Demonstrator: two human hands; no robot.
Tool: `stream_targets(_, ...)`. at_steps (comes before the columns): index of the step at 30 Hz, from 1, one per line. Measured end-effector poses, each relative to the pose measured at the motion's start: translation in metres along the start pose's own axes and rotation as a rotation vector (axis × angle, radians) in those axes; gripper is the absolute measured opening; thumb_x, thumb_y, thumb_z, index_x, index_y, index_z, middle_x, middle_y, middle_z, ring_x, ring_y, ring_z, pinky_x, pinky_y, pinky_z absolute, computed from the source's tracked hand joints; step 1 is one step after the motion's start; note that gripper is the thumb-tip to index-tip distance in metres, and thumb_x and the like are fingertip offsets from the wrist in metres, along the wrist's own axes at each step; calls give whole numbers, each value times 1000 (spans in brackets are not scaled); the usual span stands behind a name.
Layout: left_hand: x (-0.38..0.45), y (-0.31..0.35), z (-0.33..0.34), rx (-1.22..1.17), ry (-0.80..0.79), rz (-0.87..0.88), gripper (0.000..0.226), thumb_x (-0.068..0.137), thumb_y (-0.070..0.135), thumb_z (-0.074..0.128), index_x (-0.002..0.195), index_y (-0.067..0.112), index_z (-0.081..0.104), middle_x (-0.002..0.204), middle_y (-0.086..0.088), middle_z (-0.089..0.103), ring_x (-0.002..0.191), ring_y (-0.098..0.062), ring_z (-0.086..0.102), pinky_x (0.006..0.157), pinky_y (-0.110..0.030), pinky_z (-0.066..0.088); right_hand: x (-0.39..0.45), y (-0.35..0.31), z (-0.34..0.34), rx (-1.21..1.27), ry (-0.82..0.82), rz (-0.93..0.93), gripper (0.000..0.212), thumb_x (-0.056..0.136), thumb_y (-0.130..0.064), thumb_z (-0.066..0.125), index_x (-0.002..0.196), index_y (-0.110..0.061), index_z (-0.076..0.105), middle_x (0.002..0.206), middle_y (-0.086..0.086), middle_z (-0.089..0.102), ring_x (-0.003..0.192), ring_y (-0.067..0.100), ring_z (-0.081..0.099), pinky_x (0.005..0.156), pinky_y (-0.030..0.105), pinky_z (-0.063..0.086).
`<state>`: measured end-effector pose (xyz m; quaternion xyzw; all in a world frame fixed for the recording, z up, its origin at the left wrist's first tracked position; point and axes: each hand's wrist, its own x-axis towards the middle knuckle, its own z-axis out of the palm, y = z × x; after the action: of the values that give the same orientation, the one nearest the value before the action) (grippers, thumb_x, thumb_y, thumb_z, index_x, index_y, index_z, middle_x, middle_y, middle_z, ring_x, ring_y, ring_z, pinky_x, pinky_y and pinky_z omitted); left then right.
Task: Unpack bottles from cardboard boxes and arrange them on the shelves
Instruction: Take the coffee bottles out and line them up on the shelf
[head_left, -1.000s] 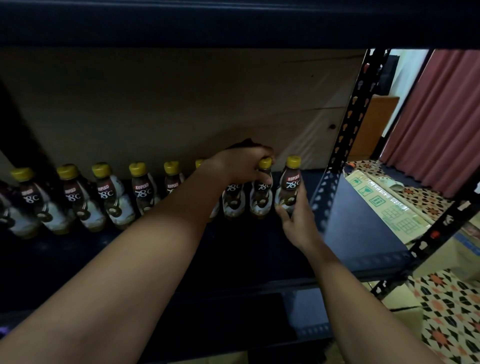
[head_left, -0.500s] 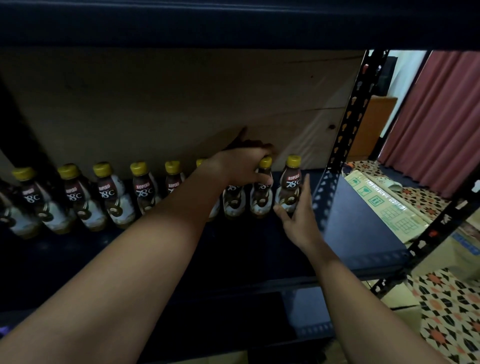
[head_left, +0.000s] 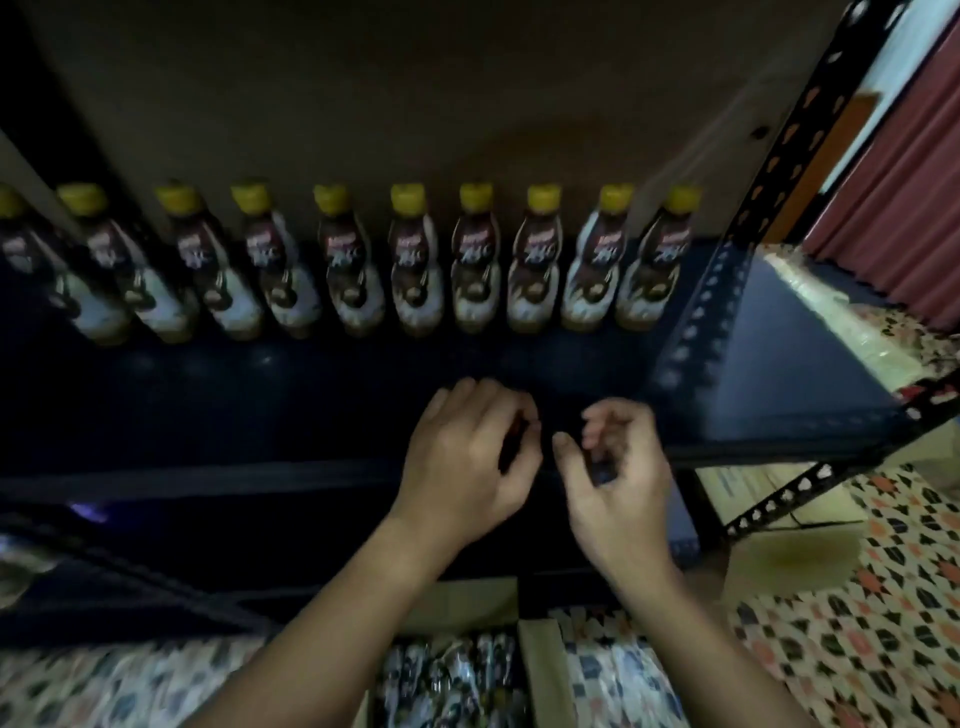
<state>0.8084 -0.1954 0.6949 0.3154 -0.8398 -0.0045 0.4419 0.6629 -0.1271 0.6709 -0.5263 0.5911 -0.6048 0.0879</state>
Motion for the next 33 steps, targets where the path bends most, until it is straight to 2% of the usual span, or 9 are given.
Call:
stream_targets(2, -55, -4, -1, -16, -5, 19, 7, 90, 12, 69, 86, 7, 68, 81, -5, 63, 71, -26, 57, 63, -39, 41, -40, 10, 17, -21, -108, -64, 18, 90, -9, 68, 100, -17, 55, 88, -4, 52, 80, 8, 55, 74, 15, 42)
stream_targets(4, -121, -23, 11, -31, -121, -53, 7, 93, 13, 66, 91, 7, 69, 86, -4, 64, 75, -25, 59, 64, -38, 45, -83, 38, 36, -33, -239, -39, 15, 92, -5, 66, 102, -12, 57, 91, -5, 51, 82, 6, 53, 77, 11, 39)
stream_targets(9, -312, -100, 87, 27, -579, -546, 30, 88, 23, 60, 114, 10, 65, 107, -5, 65, 100, -29, 63, 85, -39, 48, -203, 168, 89, -111, -500, 229, 24, 94, -3, 66, 110, -16, 56, 96, -1, 54, 89, 4, 54, 79, 10, 39)
stream_targets(13, -441, -146, 153, 14, -792, -853, 38, 91, 14, 65, 128, 11, 60, 121, -11, 63, 113, -32, 58, 92, -39, 50, -306, 288, 127, -234, -579, 412, 30, 93, -4, 63, 110, -27, 54, 93, -4, 56, 85, 14, 58, 78, 23, 47)
stream_targets(16, -524, -170, 203, -10, -919, -1000, 43, 92, 17, 63, 134, 16, 54, 120, -17, 65, 107, -39, 64, 87, -44, 54, -377, 370, 154, -333, -682, 518, 25, 91, -6, 64, 114, -17, 59, 96, 0, 58, 90, 21, 59, 80, 34, 49)
stream_targets(18, -577, -183, 235, -8, -1031, -1021, 48, 93, 23, 61, 139, 16, 51, 120, -20, 66, 106, -42, 65, 86, -45, 55, -417, 414, 167, -405, -791, 566, 25, 91, -10, 64, 116, -13, 59, 104, 4, 59, 97, 27, 59, 82, 36, 49)
stream_targets(22, -656, -199, 283, 56, -1080, -1074, 62, 88, 45, 52, 145, 22, 50, 142, -21, 55, 125, -42, 56, 101, -44, 50, -473, 477, 186, -520, -941, 655, 41, 86, -4, 68, 123, -16, 55, 121, 11, 62, 111, 31, 60, 93, 40, 51)
stream_targets(28, -709, -207, 318, 190, -1265, -1062, 66, 93, 18, 62, 153, 17, 35, 144, -14, 52, 134, -32, 49, 112, -36, 34, -506, 516, 216, -755, -1073, 717, 48, 93, -11, 63, 134, -17, 40, 114, 16, 67, 104, 37, 67, 83, 42, 55)
stream_targets(33, -723, -207, 334, 380, -1399, -919, 66, 96, 19, 65, 153, 18, 32, 147, -14, 43, 131, -32, 51, 102, -42, 49, -523, 517, 222, -912, -1148, 565, 60, 94, -5, 59, 145, -17, 29, 127, 15, 61, 102, 31, 69, 83, 43, 59)
